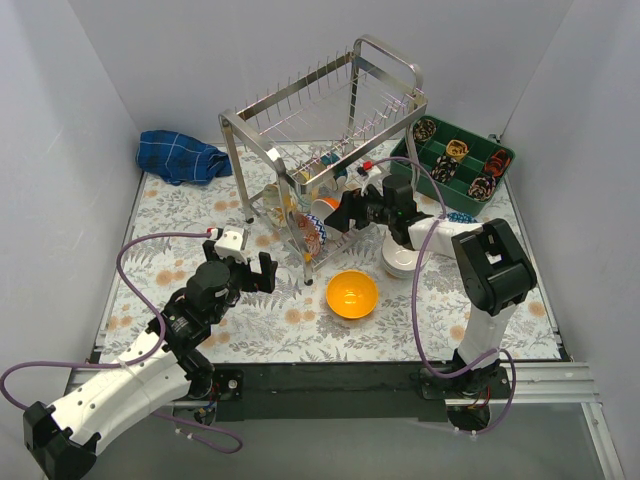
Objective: Unload the bowls from the dish rack
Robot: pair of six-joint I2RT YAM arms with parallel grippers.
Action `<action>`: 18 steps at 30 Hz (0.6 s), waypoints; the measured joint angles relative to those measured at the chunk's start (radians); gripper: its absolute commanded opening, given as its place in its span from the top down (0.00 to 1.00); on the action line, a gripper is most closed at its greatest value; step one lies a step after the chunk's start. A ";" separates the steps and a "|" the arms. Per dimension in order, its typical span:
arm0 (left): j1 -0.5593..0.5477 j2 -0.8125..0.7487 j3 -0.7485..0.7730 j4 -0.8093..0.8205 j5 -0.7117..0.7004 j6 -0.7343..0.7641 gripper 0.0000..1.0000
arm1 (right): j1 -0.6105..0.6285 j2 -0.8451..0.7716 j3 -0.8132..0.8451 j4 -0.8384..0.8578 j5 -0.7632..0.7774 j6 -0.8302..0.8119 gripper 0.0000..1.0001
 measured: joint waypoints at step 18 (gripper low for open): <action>0.000 0.000 0.000 0.000 0.031 0.000 0.02 | 0.014 -0.039 0.001 -0.034 0.073 -0.066 0.81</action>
